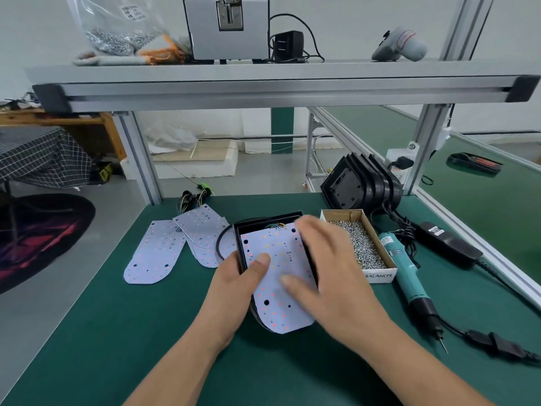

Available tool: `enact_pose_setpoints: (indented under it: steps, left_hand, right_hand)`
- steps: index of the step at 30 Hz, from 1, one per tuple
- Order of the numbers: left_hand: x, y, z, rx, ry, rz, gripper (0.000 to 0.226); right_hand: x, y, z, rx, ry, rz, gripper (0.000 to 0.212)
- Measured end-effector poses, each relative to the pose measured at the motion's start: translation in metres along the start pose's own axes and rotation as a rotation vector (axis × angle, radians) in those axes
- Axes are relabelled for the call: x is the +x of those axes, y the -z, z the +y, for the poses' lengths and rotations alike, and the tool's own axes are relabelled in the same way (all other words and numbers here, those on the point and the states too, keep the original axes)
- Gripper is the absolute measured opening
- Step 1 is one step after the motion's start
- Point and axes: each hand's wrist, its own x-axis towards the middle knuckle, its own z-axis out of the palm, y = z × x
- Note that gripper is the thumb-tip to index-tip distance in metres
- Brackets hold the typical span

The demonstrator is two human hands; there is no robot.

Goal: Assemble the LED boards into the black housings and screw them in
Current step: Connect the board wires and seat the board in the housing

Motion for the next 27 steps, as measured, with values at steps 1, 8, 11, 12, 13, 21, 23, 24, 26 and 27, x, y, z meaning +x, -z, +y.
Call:
enact_pose_setpoints:
  steps: [1, 8, 11, 12, 13, 21, 23, 24, 26, 27]
  left_hand:
    - [-0.001, -0.001, 0.000, 0.011, -0.011, -0.005, 0.028]
    - [0.001, -0.002, -0.001, -0.023, -0.062, 0.032, 0.029]
    - [0.001, 0.000, 0.000, -0.054, -0.067, 0.012, 0.028]
    - [0.001, 0.001, 0.001, -0.063, -0.063, -0.006, 0.029]
    - [0.001, 0.002, 0.001, -0.076, -0.059, -0.034, 0.030]
    - [-0.002, -0.004, -0.001, -0.004, -0.010, -0.182, 0.053]
    - [-0.001, -0.002, -0.001, -0.005, -0.011, -0.198, 0.051]
    - [-0.002, -0.001, -0.001, -0.017, -0.010, -0.204, 0.048]
    - [-0.003, -0.003, 0.001, -0.098, 0.012, -0.149, 0.039]
    - [-0.003, -0.004, 0.002, -0.138, 0.027, -0.088, 0.036]
  right_hand:
    - [0.002, 0.003, 0.002, 0.083, -0.157, -0.007, 0.085]
    - [0.011, 0.012, 0.024, 0.469, -0.370, -0.393, 0.120]
    - [0.007, 0.004, 0.024, 0.631, -0.336, -0.426, 0.086]
    - [0.006, 0.001, 0.024, 0.638, -0.369, -0.387, 0.077]
    - [0.005, -0.001, 0.026, 0.650, -0.403, -0.335, 0.070]
    - [0.003, -0.004, 0.025, 0.622, -0.507, -0.160, 0.055]
    - [0.003, -0.006, 0.024, 0.663, -0.512, -0.172, 0.054]
    - [0.003, -0.006, 0.025, 0.692, -0.518, -0.180, 0.055]
    - [0.002, -0.004, 0.027, 0.743, -0.528, -0.221, 0.058]
    - [0.001, -0.003, 0.027, 0.744, -0.523, -0.261, 0.059]
